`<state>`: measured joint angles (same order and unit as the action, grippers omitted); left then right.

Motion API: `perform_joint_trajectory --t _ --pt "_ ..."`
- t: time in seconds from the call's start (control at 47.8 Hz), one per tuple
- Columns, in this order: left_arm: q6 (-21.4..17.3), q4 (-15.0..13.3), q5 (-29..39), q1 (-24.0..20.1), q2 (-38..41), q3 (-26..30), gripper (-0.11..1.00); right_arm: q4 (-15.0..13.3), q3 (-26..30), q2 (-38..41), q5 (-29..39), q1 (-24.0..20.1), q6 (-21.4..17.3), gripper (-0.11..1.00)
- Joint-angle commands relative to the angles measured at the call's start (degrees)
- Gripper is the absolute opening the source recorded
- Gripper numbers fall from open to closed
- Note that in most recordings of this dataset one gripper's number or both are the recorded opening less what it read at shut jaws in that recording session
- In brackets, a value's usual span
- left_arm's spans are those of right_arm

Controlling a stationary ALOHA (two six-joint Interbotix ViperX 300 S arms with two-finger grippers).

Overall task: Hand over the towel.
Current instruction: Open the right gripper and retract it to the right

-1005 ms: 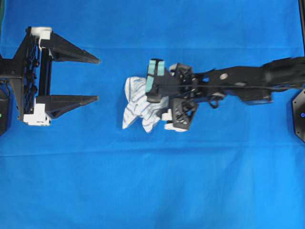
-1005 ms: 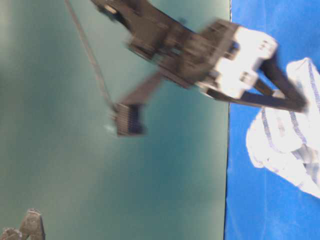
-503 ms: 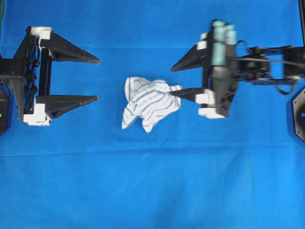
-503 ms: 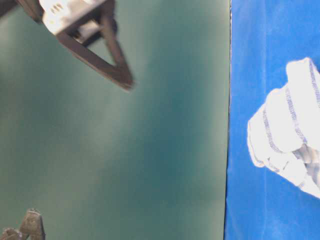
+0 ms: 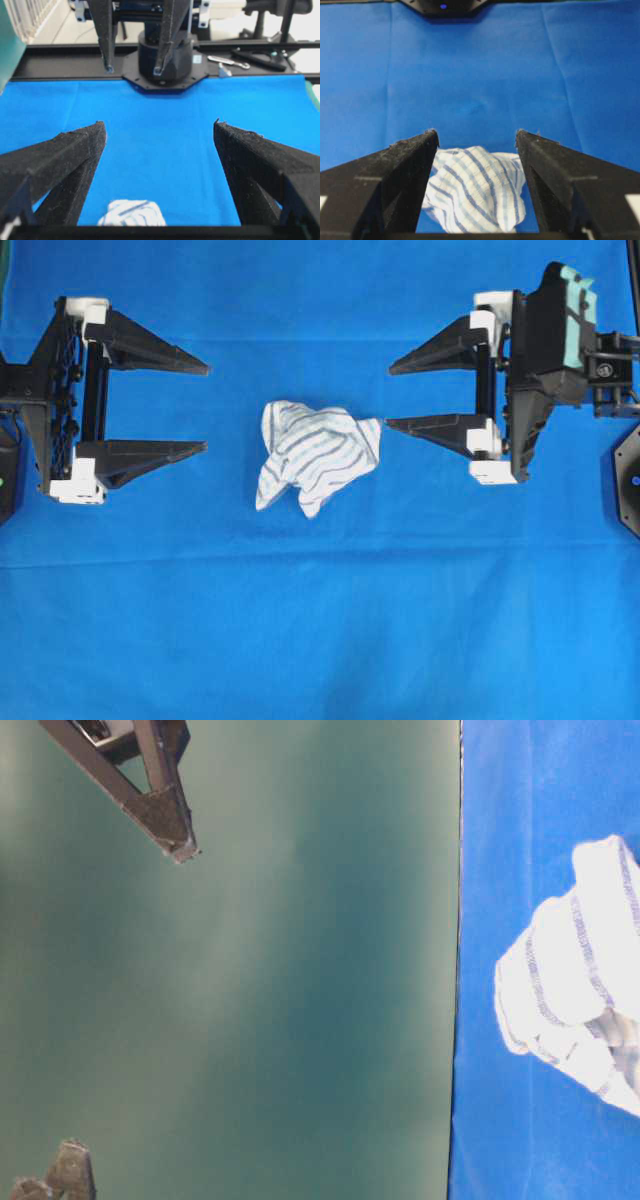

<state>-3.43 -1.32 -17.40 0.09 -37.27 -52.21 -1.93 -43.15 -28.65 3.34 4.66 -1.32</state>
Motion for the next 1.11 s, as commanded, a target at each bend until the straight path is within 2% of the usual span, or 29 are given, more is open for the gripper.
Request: perform_joint_trajectory --t 0.0,0.293,0.565,0.712,0.901,1.089 --pt "-0.1 -0.1 1.0 0.2 -1.9 0.1 0.92 0.1 0.1 -2.3 0.5 -0.2 -0.2 0.7" --pt "-1.0 -0.1 9.4 0.2 -14.9 -4.2 0.92 0.2 -5.6 -15.6 4.0 -0.4 -0.2 0.69" --pt "-1.0 0.0 16.4 0.1 -27.6 -11.8 0.92 0.5 -17.4 -30.3 3.8 -0.4 -0.2 0.68" --pt "-1.0 0.0 17.3 -0.4 -36.0 -18.5 0.92 1.6 -24.2 -37.4 3.3 -0.4 -0.2 0.68" --pt "-0.8 0.0 17.1 -0.5 -44.1 -25.6 0.92 2.7 -32.5 -42.3 -1.5 -0.4 -0.2 0.68" --pt "-0.4 0.0 17.0 -0.6 -46.8 -29.4 0.92 4.5 -36.9 -41.7 -7.3 -0.4 -0.2 0.68"
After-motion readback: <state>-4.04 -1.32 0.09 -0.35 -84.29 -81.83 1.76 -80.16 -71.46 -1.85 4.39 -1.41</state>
